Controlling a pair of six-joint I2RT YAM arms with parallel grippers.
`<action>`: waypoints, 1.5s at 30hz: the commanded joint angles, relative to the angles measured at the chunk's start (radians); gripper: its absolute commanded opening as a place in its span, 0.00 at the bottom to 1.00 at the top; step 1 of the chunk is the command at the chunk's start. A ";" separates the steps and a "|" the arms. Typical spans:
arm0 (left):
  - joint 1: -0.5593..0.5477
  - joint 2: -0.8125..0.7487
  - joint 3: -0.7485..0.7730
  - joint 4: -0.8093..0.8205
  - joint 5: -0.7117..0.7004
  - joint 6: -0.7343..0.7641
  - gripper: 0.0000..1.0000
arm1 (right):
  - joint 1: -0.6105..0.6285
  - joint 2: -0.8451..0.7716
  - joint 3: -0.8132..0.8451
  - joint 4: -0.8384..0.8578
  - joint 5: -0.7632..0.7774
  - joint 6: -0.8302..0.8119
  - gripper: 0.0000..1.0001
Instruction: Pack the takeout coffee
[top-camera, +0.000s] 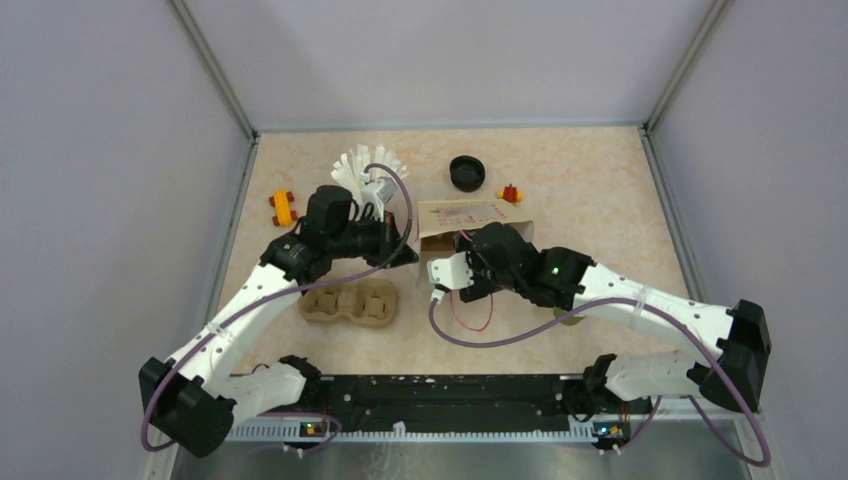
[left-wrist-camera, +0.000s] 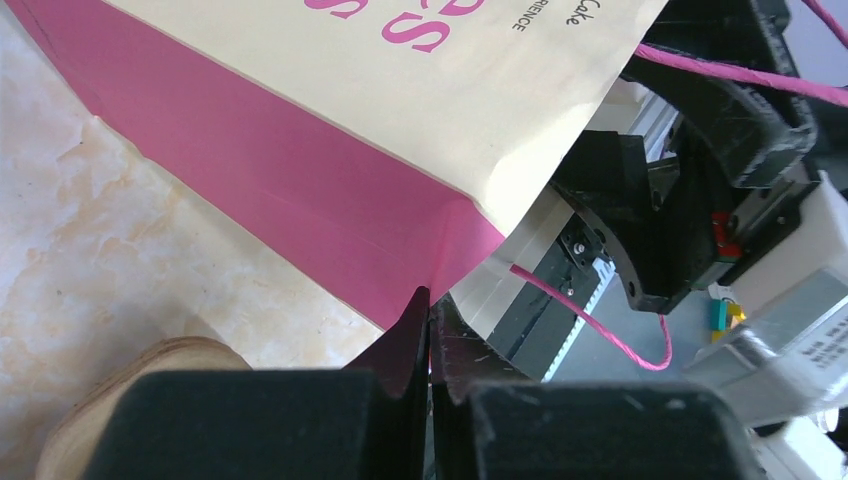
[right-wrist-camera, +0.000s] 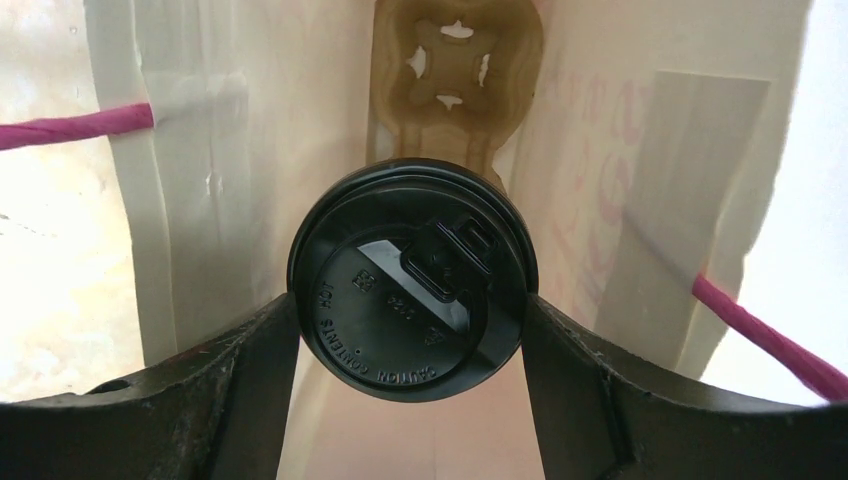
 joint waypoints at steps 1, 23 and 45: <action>0.005 -0.012 0.007 0.045 0.044 0.006 0.00 | -0.008 -0.009 -0.006 0.025 0.032 -0.054 0.63; 0.003 -0.024 -0.017 -0.004 0.060 0.024 0.00 | -0.073 -0.024 0.008 0.006 -0.143 -0.119 0.65; 0.003 -0.013 0.003 0.006 0.064 0.044 0.00 | -0.192 -0.066 -0.125 0.130 -0.240 -0.189 0.63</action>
